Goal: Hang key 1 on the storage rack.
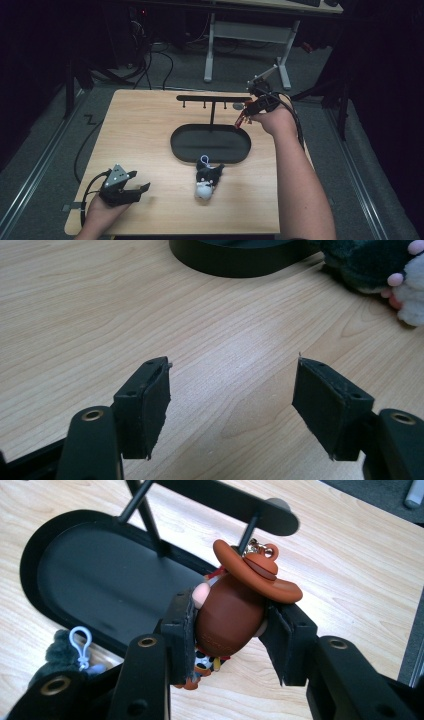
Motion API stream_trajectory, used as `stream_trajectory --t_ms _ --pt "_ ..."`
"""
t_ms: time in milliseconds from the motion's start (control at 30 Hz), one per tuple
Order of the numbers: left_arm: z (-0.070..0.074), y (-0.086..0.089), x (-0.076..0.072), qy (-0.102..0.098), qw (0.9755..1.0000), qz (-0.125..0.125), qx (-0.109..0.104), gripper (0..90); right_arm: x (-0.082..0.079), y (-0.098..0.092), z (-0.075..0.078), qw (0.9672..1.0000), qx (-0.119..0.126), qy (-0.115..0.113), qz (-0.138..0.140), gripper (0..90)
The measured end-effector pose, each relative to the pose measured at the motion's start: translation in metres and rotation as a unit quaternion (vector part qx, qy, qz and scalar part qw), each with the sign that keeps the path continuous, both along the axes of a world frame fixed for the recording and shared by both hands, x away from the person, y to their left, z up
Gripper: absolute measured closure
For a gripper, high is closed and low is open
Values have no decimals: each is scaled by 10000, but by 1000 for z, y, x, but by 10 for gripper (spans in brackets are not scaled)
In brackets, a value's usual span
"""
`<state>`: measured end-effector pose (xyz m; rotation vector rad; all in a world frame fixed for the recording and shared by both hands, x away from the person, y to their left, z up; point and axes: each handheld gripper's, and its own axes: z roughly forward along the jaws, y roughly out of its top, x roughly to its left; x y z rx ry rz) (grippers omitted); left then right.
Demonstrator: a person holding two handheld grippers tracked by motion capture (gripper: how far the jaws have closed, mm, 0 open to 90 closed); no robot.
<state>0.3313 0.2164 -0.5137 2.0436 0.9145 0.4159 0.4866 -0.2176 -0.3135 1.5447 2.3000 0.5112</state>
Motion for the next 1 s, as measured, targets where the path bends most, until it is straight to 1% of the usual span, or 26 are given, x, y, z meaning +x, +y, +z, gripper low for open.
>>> stream_trajectory --t_ms 167,333,567,633,800,900,1000 --pt "-1 2 0 49 10000 35 -7 314 1 -5 0 10000 4 -1 -51 586" --pt "0 3 -1 28 10000 52 -25 314 1 -8 -4 9999 8 10 -105 586" --pt "-1 1 1 50 10000 5 -6 314 -1 -11 -9 9999 11 26 -137 585" --pt "-1 -1 1 72 10000 -14 -5 314 -1 -14 -12 9998 -1 51 -178 585" --pt "-1 -2 1 54 10000 -38 20 314 -4 -22 -21 9996 19 126 -240 585" --pt "-1 -3 1 72 10000 -60 31 314 -6 -24 -30 9996 7 177 -239 585" --pt "-3 -6 0 104 9998 -114 83 314 -6 -28 -41 9993 54 241 -265 584"
